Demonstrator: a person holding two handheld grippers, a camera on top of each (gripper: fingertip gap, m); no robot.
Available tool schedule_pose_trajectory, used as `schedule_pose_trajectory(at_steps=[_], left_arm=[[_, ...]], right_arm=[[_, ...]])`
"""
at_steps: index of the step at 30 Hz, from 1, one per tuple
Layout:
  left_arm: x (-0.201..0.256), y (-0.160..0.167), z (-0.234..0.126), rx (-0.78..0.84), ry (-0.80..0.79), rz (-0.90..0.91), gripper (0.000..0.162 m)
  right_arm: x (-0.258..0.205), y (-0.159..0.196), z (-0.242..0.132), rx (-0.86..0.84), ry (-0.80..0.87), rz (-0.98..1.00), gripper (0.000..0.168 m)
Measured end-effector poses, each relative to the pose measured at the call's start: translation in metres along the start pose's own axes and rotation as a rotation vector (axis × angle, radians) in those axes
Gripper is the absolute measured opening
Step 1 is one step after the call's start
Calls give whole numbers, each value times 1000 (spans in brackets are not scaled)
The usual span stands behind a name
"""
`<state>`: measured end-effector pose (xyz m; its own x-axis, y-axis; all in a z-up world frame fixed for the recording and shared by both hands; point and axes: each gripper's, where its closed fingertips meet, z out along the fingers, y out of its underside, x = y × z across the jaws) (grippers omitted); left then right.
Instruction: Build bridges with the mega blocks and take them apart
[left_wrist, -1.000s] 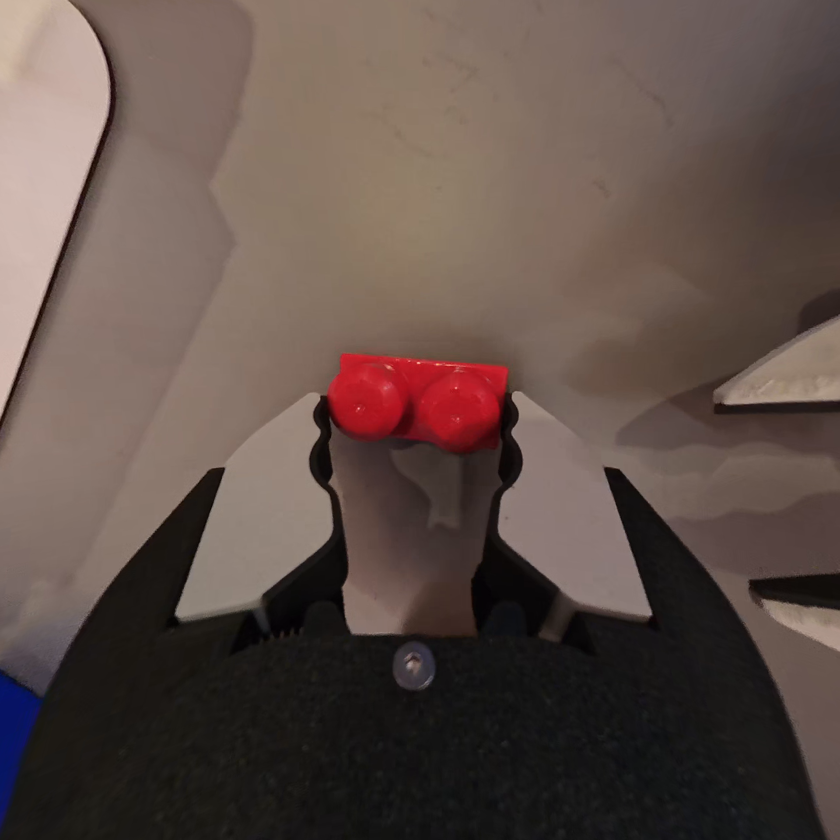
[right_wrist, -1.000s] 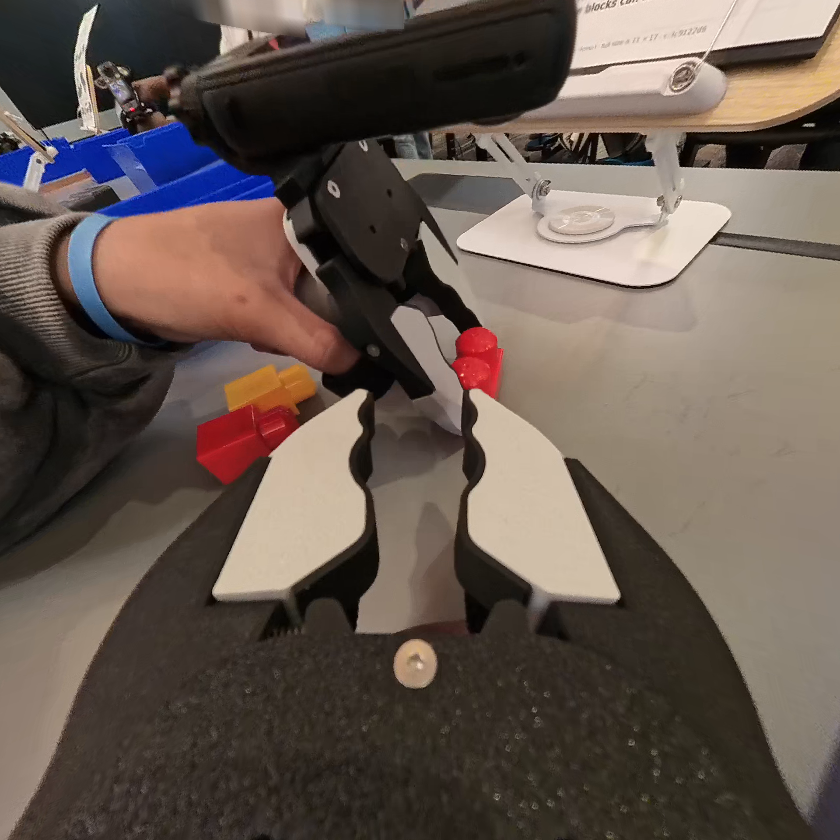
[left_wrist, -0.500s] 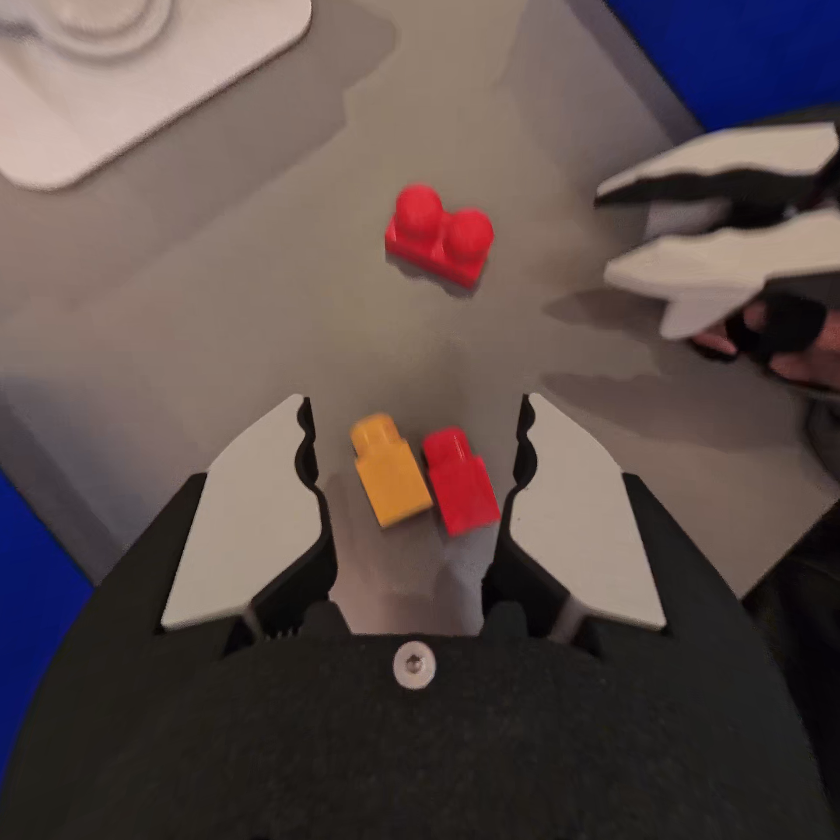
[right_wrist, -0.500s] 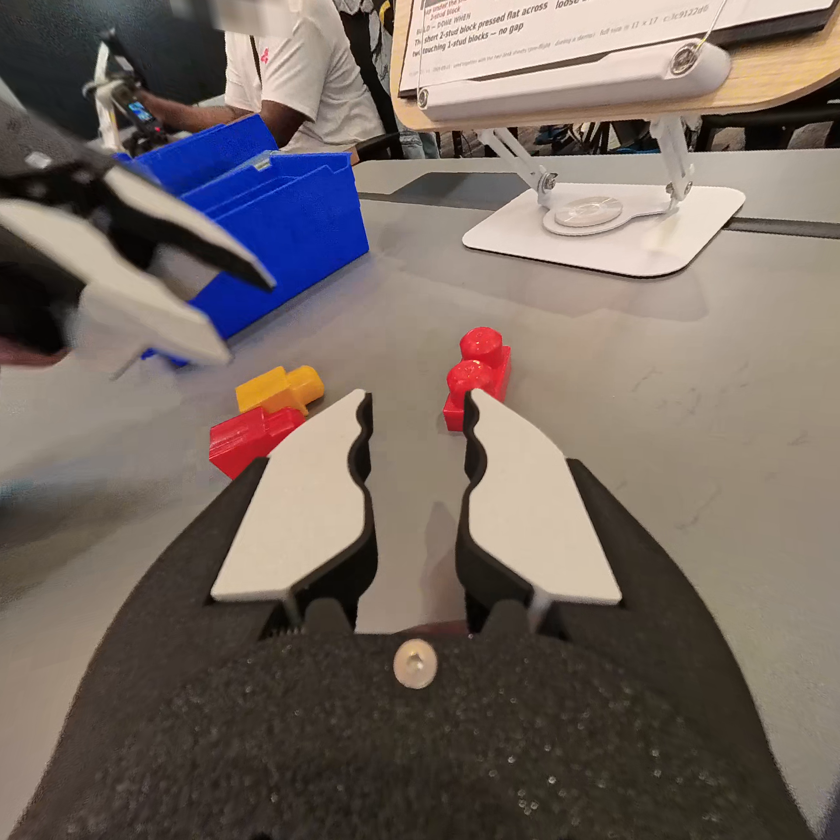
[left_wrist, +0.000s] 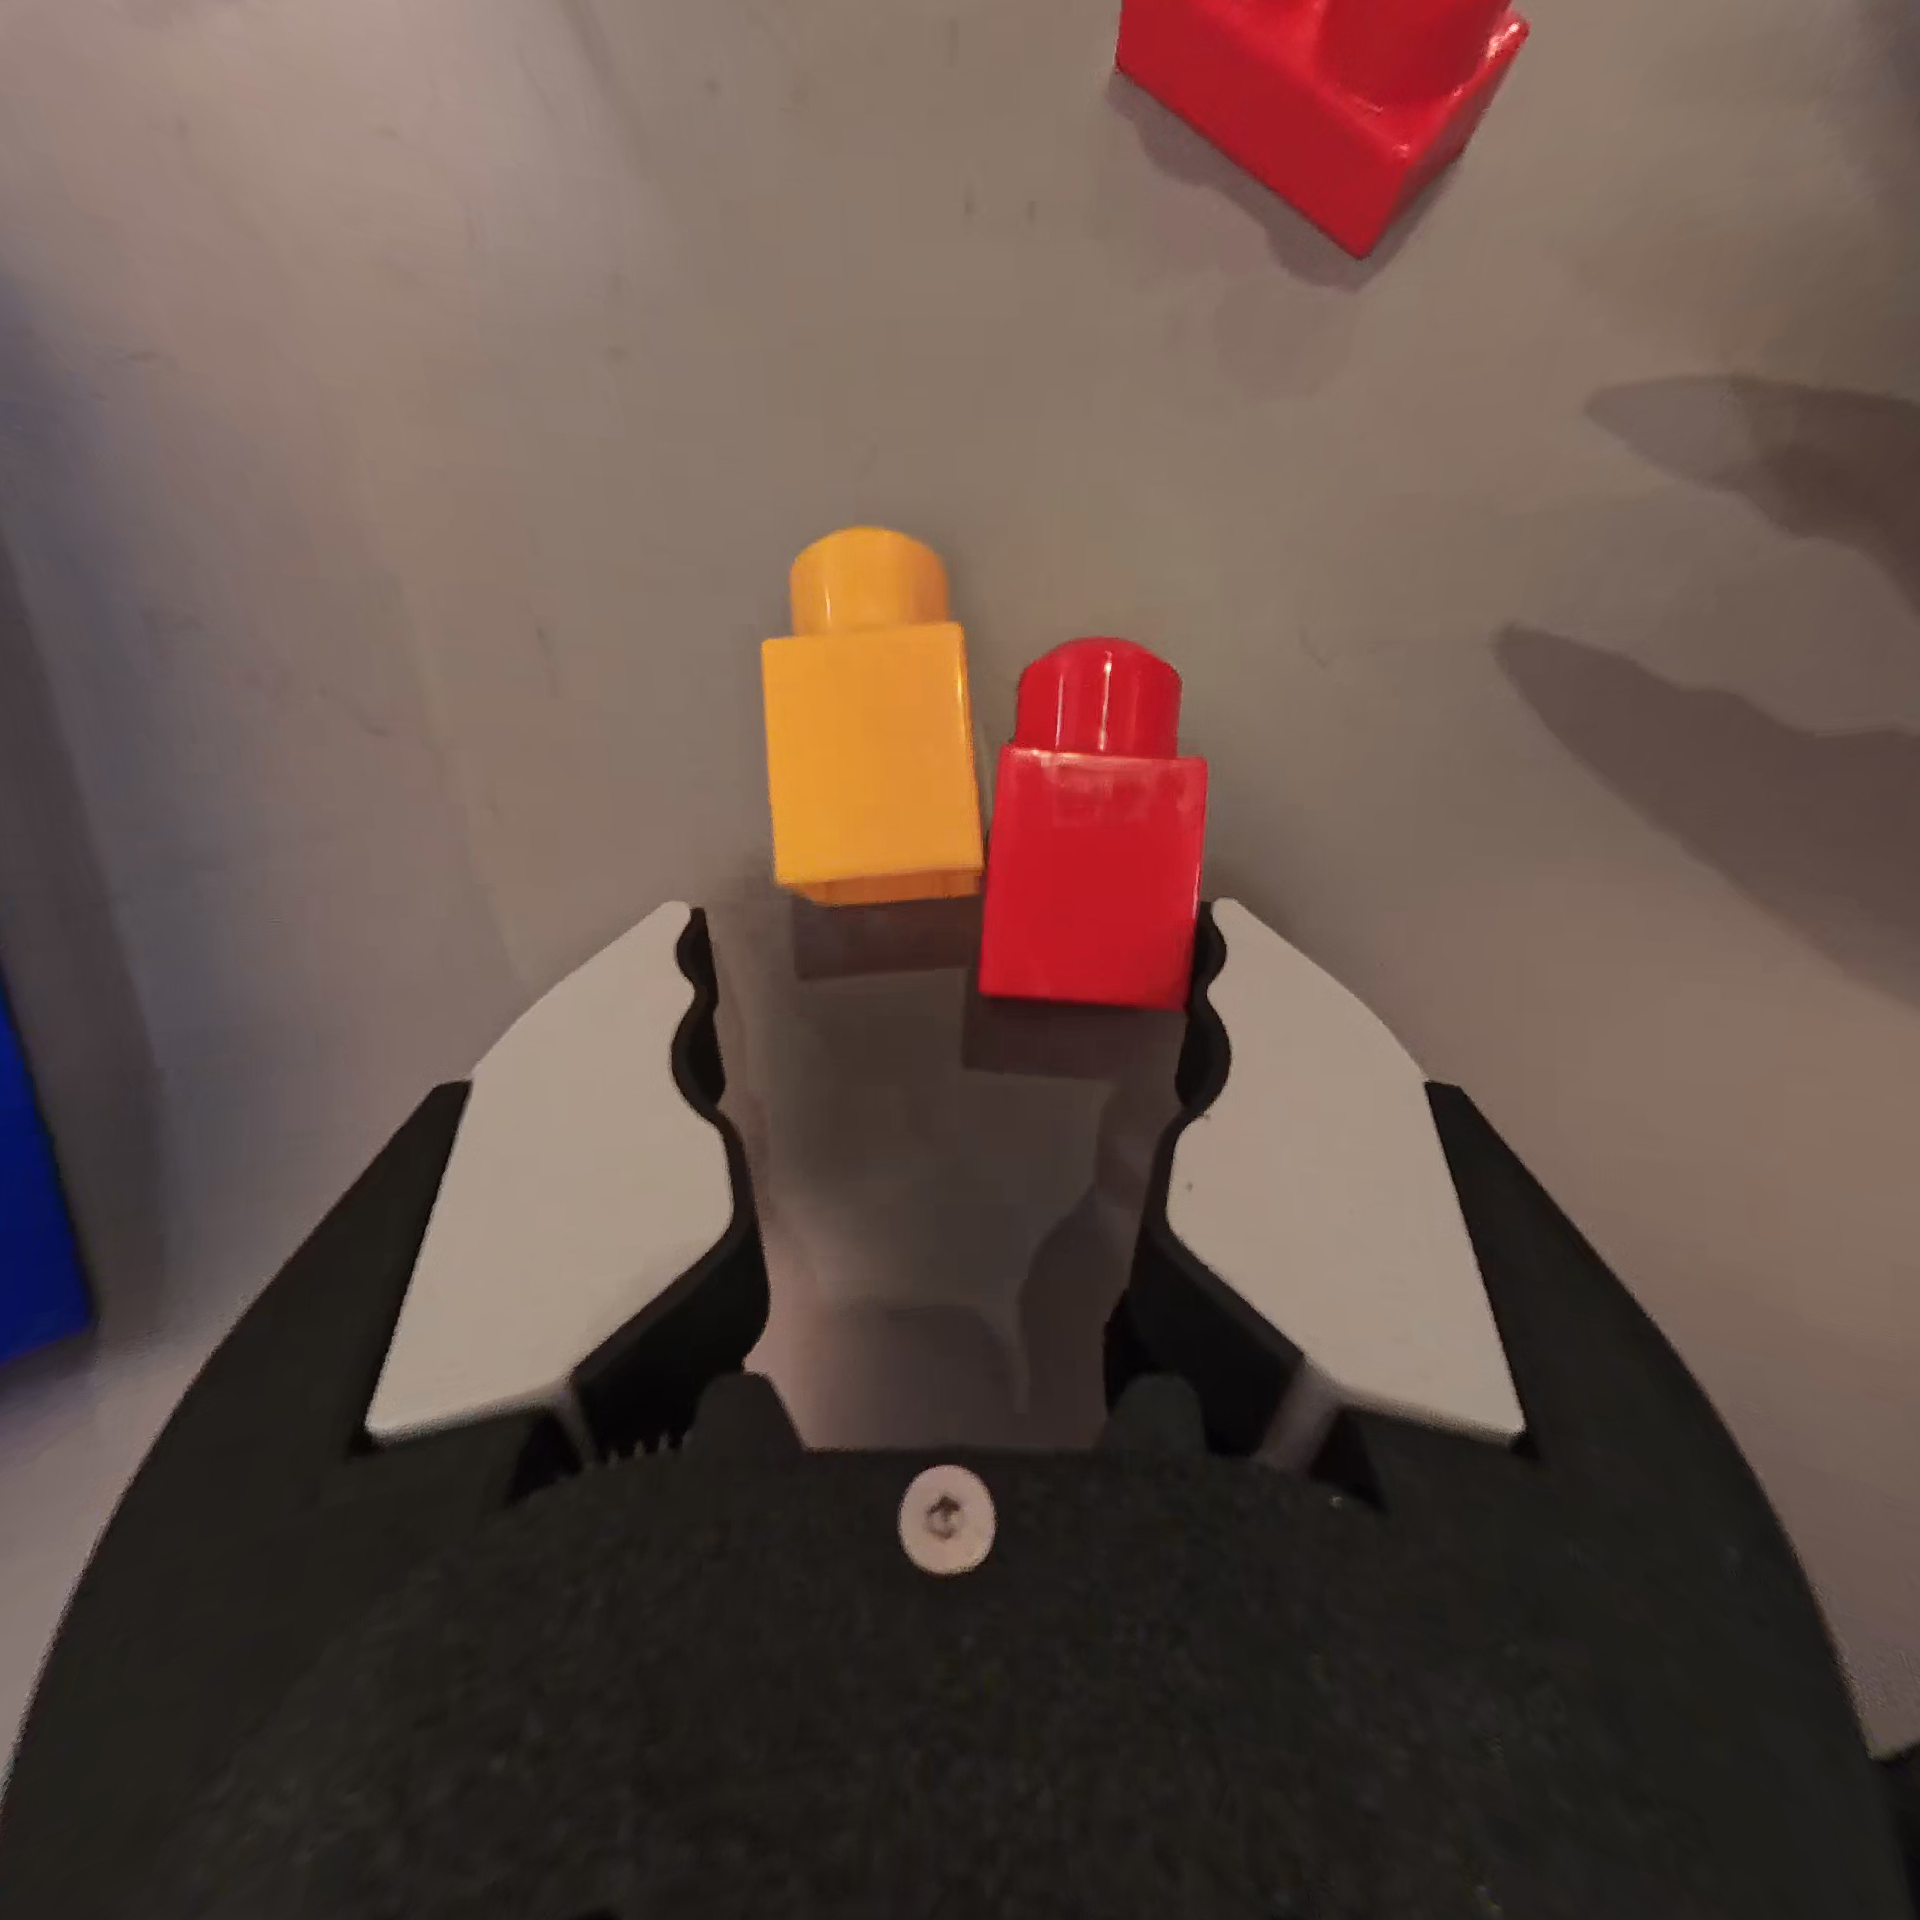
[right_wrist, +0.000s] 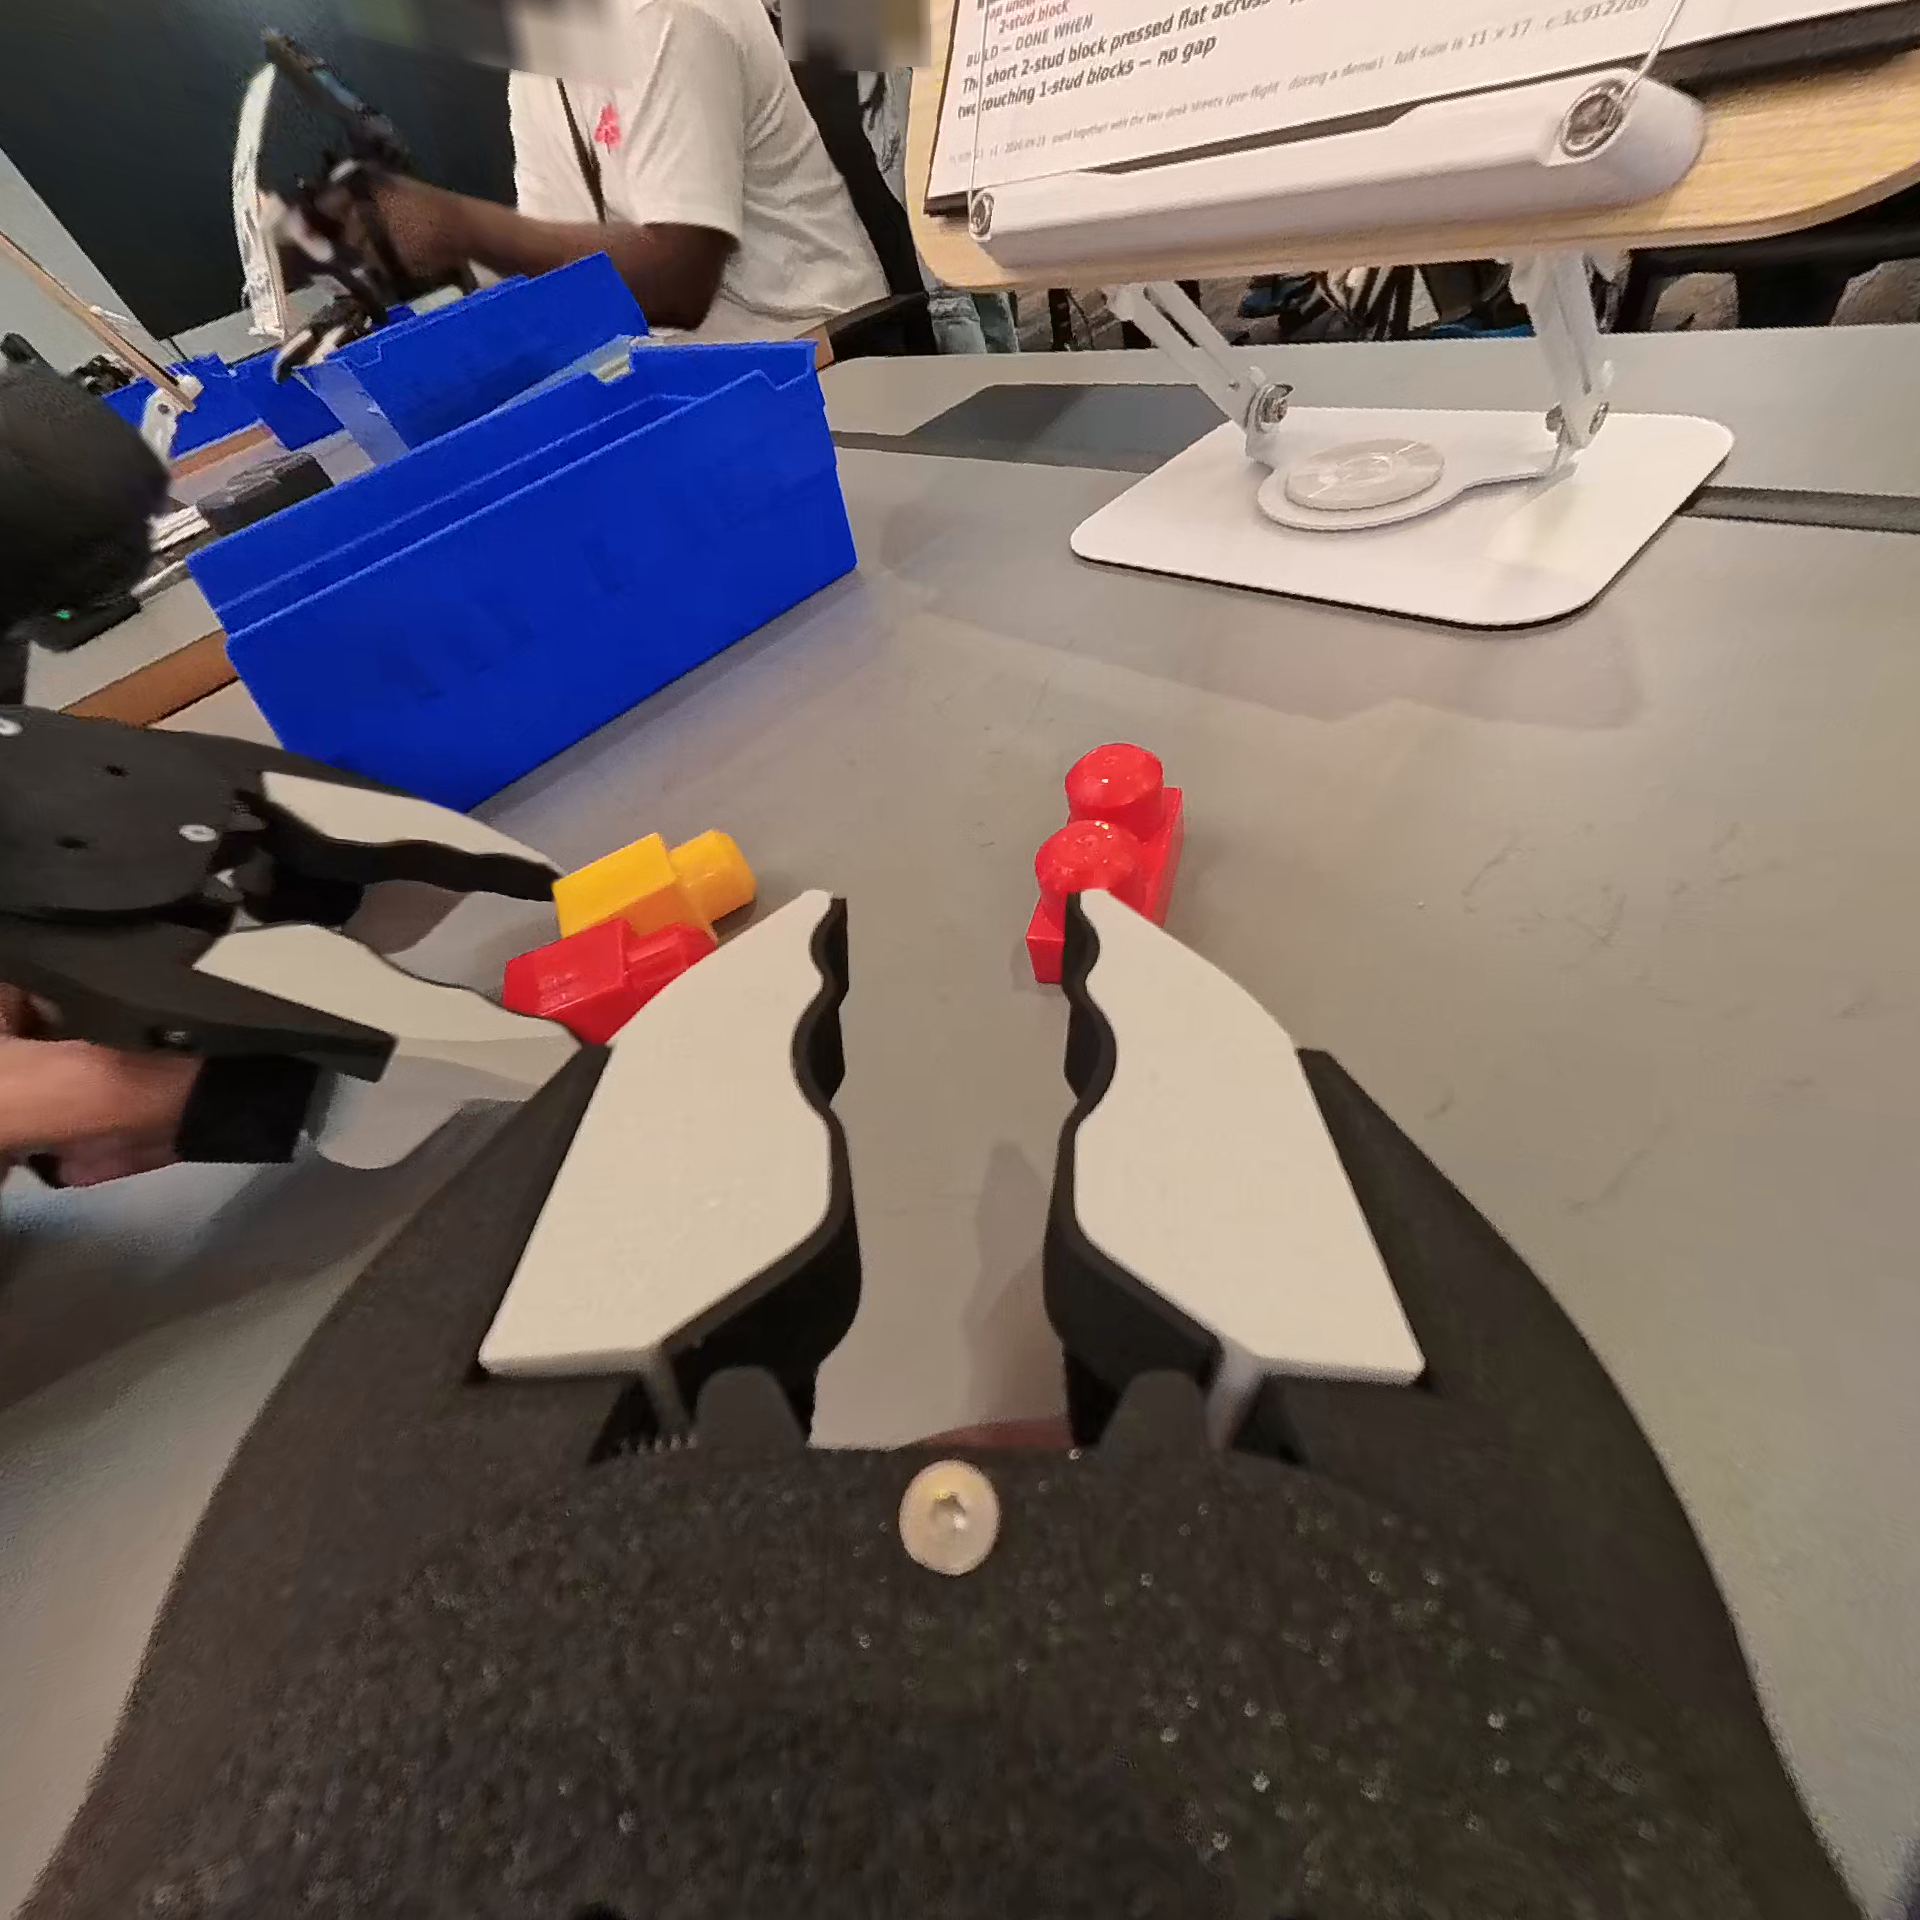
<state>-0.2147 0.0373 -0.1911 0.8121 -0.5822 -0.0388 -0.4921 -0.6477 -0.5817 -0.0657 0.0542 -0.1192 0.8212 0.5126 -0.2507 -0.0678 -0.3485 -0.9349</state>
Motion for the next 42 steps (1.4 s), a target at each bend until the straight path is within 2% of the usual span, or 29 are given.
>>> schedule_pose_trajectory(at_steps=[7,19,22,25,35,38,42], left_arm=[[-5,-9,12,-10,5,-15,82],[1,-17,15,-53,65,56,87],[2,-15,16,-75,70,72,76],[2,-14,15,-95,90,86,75],[-1,-9,12,-115,100,109,76],[3,-12,7,-67,127,102,76],[-2,3,-1,-92,111,109,82]], right_arm=[[1,2,1,-11,-14,34,39],[-1,5,2,-24,-38,63,39],[-1,5,2,-24,-40,66,39],[-2,5,2,-26,-47,71,39],[-2,6,2,-28,-54,81,38],[-3,6,2,-30,-57,83,38],[-3,7,2,-34,-60,82,38]])
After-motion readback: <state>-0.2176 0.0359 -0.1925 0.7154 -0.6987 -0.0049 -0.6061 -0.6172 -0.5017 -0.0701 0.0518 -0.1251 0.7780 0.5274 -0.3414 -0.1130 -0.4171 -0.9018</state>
